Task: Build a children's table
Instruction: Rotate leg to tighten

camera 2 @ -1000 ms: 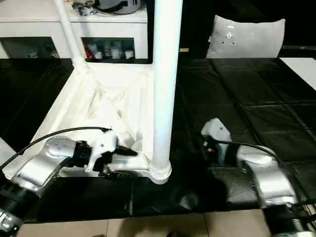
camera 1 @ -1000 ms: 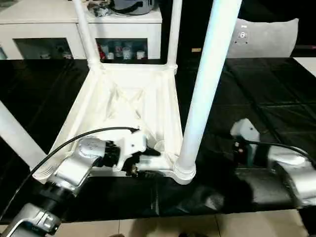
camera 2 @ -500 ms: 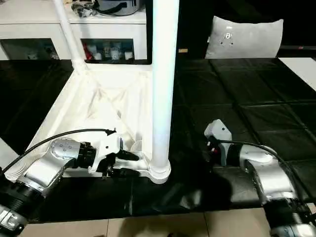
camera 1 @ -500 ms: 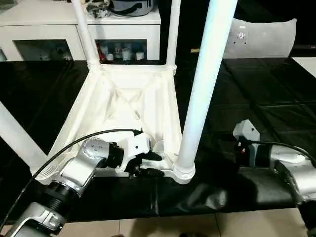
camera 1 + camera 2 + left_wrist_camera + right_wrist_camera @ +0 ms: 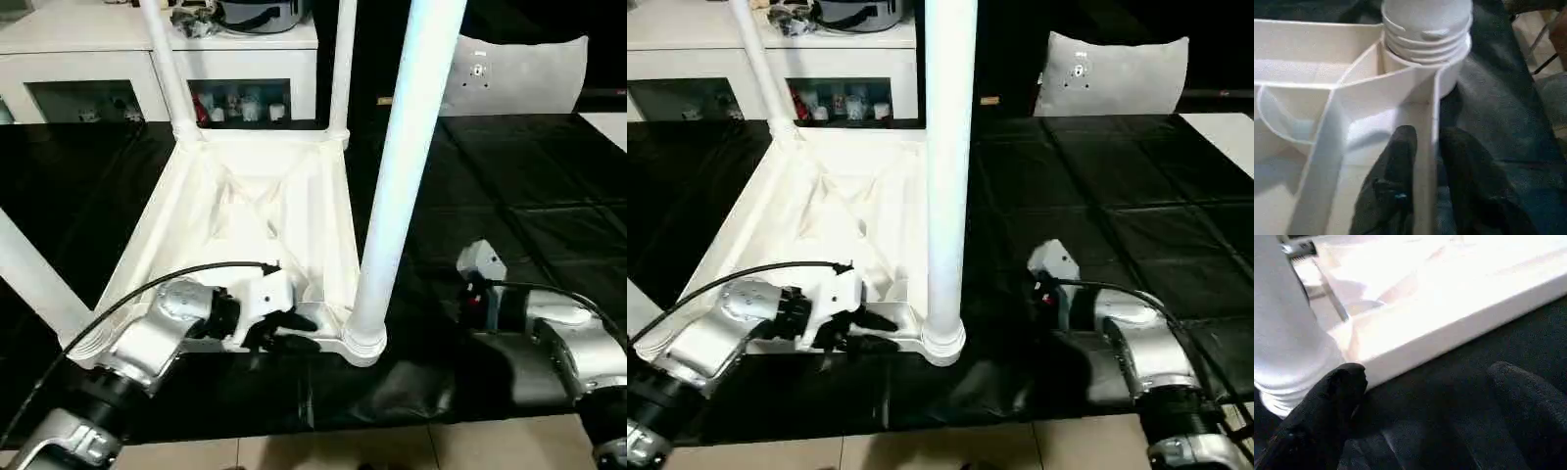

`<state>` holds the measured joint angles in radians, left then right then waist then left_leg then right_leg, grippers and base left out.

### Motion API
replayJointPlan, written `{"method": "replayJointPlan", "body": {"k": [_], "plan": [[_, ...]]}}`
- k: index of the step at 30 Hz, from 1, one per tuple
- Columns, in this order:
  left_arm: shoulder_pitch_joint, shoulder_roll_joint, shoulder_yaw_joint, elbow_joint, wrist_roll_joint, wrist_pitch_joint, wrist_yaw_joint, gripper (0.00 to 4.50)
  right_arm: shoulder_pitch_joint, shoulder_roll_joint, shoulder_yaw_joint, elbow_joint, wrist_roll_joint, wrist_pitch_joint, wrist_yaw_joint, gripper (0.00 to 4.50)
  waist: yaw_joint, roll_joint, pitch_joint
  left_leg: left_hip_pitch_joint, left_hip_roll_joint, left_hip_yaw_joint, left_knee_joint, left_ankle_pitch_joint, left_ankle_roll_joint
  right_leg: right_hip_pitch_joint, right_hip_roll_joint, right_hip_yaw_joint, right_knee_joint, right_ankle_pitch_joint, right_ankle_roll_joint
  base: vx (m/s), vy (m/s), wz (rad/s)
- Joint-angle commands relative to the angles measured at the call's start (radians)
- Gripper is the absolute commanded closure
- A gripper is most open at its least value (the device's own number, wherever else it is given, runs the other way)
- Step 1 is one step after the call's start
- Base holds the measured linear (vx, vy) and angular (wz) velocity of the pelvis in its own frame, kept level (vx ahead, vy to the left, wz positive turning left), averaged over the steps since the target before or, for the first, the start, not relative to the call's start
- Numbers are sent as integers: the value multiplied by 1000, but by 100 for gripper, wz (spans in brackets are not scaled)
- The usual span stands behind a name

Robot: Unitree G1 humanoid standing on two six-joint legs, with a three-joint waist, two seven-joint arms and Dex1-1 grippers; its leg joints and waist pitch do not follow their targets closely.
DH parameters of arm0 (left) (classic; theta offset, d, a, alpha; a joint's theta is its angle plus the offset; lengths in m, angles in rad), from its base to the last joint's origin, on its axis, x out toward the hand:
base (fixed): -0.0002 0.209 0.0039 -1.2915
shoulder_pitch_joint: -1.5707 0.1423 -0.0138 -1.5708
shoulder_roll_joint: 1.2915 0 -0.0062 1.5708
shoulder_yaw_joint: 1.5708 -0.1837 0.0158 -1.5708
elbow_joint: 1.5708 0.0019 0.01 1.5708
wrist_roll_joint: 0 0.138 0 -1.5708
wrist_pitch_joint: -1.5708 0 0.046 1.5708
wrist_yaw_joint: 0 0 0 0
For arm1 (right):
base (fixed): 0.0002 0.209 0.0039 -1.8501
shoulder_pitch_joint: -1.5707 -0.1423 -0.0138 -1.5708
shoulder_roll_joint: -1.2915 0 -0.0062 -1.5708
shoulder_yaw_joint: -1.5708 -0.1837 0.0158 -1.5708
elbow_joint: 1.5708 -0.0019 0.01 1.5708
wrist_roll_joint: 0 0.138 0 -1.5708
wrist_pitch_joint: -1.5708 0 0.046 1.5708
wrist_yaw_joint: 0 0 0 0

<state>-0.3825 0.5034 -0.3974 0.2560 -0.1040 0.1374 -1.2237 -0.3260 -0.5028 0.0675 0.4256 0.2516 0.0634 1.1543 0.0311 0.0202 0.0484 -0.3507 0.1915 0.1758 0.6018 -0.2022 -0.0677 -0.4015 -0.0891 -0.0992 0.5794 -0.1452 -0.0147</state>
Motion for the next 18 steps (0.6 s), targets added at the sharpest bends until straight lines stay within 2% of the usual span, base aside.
{"method": "replayJointPlan", "body": {"k": [1,6,9,14,18], "plan": [[21,17,-3,14,12,9,-8,381,-8,0,-14,-10,22,-13,20,0,2,-8,-59,0,33,-10,-73,-268,66,48,-53,42,-80,-472,-163,0,0,0],[18,21,-5,25,22,7,-9,418,-10,-3,-11,-4,32,-27,59,0,3,-5,-58,-1,33,-12,-74,-275,62,48,-53,41,-83,-489,-152,0,0,0],[11,14,-6,40,26,-14,-8,444,-10,-5,-3,-8,34,-22,73,0,2,-6,-60,-2,32,-12,-74,-267,64,49,-53,41,-82,-486,-150,0,0,0],[4,-23,16,51,-24,-18,-27,444,-21,-14,22,2,38,-11,131,0,4,-8,-61,-3,32,-10,-72,-259,72,49,-53,41,-81,-482,-155,0,0,0],[4,-13,-8,75,10,-47,-33,444,-33,-15,51,15,64,29,233,0,5,-6,-60,-5,33,-10,-72,-263,79,48,-53,40,-83,-499,-148,0,0,0]]}}
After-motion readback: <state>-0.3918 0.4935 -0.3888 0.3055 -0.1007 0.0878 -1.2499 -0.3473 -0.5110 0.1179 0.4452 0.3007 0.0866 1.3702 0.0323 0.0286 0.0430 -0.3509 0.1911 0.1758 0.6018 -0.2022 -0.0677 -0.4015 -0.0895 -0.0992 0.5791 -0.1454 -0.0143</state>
